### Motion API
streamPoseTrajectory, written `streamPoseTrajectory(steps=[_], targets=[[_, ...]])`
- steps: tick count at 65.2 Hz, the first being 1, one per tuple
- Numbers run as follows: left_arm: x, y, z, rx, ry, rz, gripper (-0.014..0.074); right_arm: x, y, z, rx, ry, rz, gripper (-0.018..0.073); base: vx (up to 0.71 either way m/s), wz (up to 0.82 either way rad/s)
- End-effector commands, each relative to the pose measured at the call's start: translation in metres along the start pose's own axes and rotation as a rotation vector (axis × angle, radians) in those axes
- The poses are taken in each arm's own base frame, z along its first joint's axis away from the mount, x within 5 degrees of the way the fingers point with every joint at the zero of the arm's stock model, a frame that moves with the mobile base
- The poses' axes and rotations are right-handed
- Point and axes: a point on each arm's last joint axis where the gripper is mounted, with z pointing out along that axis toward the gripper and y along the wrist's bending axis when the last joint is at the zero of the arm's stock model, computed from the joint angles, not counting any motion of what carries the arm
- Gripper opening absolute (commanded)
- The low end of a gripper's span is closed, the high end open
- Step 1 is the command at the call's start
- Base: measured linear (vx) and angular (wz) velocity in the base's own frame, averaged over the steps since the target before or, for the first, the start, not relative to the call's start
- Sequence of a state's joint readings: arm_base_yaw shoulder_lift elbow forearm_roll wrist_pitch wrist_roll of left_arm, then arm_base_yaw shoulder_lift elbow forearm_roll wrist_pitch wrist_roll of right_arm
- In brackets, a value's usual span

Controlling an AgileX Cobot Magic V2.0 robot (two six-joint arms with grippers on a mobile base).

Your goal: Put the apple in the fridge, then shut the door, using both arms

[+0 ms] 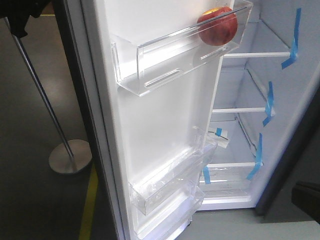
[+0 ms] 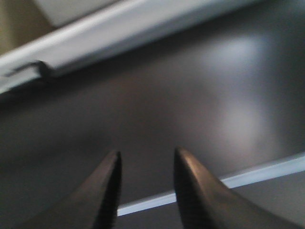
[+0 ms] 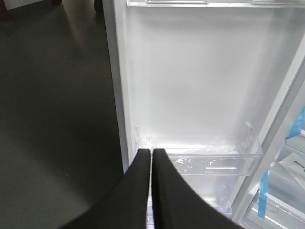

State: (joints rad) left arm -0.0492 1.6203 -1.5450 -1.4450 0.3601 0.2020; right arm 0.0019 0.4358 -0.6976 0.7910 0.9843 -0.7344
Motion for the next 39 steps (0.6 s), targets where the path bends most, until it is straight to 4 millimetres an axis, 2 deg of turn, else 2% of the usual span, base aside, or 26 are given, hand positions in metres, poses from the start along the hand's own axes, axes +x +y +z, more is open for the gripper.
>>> streamPoseTrajectory(steps=[1, 21, 39], targets=[[0.001, -0.032, -0.013, 0.12, 0.015, 0.046, 0.0293, -0.011, -0.001, -0.003, 0.017, -0.068, 0.002, -0.0003, 0.0, 0.0], [0.017, -0.02, 0.004, 0.202, 0.216, -0.07, 0.0326, -0.011, -0.001, -0.003, 0.016, -0.067, 0.002, -0.0003, 0.0, 0.0], [0.027, -0.024, 0.002, 0.28, 0.334, -0.04, 0.035, -0.011, -0.001, -0.003, 0.017, -0.068, 0.002, -0.0003, 0.0, 0.0]])
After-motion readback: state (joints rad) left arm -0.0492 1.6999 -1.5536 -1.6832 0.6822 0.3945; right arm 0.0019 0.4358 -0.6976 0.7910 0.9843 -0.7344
